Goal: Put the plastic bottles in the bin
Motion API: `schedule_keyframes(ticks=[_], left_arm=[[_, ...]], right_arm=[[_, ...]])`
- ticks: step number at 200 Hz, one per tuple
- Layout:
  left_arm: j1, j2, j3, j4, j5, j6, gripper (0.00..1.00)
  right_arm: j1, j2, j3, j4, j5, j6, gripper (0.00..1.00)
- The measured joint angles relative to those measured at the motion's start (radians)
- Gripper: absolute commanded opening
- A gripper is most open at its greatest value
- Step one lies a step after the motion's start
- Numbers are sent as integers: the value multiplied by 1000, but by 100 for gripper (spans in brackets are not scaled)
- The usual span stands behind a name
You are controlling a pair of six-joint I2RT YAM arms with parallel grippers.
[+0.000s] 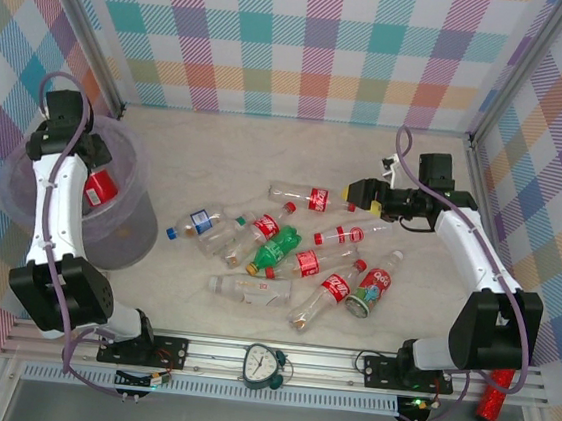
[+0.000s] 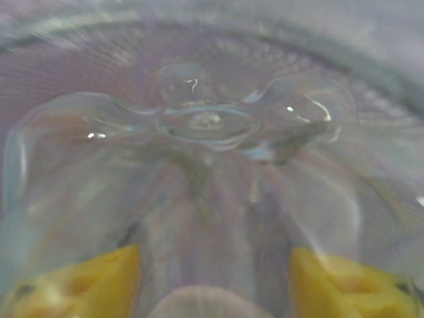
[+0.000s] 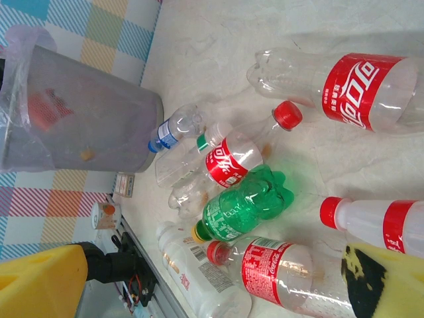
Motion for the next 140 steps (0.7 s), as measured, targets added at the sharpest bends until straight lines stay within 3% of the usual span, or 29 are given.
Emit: schedule_keyframes(ticks=[60, 96, 140], left_arm=[[-8, 0, -122, 68, 108, -22, 0], [-42, 21, -119, 115, 125, -33, 0], [-118, 164, -37, 200, 112, -61, 0]], right_arm=[[0, 2, -8, 1, 7, 1, 98], [0, 3, -18, 1, 8, 1, 98], [0, 1, -20, 0, 21, 1, 98]])
